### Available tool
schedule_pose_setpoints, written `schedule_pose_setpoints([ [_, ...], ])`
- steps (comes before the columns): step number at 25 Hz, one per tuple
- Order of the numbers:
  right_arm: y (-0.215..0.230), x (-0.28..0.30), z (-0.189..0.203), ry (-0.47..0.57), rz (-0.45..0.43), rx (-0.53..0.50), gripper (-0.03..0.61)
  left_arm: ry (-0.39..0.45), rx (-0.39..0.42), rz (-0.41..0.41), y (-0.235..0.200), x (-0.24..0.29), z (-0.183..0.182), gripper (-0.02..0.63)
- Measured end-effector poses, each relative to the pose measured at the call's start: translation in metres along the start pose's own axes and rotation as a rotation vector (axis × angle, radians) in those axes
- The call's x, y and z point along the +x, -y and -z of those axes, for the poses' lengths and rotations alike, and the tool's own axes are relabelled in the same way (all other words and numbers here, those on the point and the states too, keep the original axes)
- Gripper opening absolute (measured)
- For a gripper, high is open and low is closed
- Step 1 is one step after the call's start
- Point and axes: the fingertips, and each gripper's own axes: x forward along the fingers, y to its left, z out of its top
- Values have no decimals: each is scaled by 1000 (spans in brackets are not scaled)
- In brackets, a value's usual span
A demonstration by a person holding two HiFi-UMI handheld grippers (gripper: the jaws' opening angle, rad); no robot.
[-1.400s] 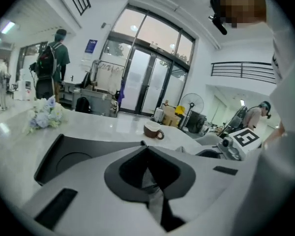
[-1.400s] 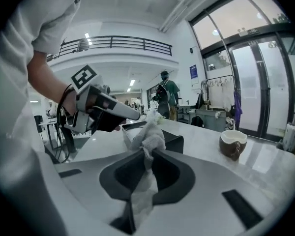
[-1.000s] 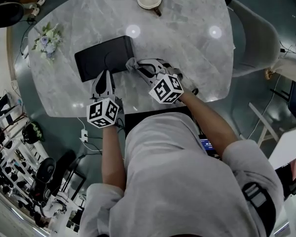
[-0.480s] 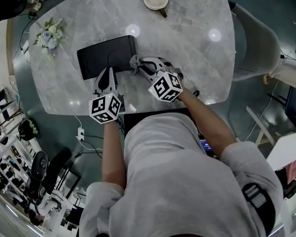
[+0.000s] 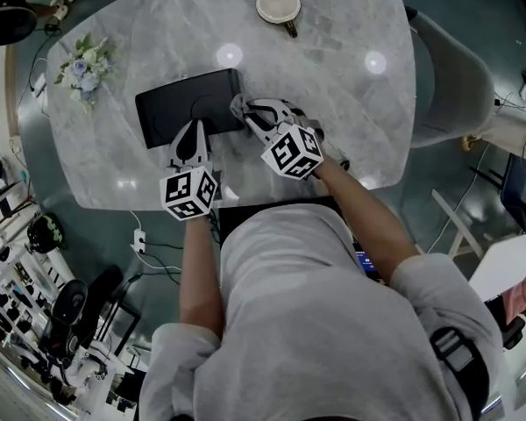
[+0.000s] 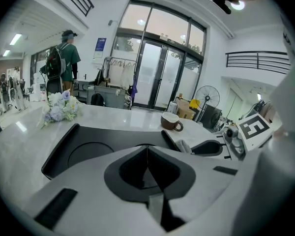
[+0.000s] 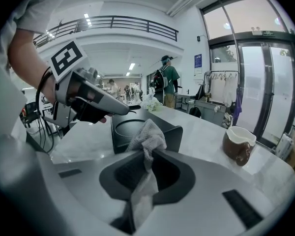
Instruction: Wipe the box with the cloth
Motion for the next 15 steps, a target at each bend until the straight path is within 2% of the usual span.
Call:
schedule_pose_setpoints([
  [15,43,28,-3,-23,29,49,55,-8,-52,48,-3,16,-11,25],
])
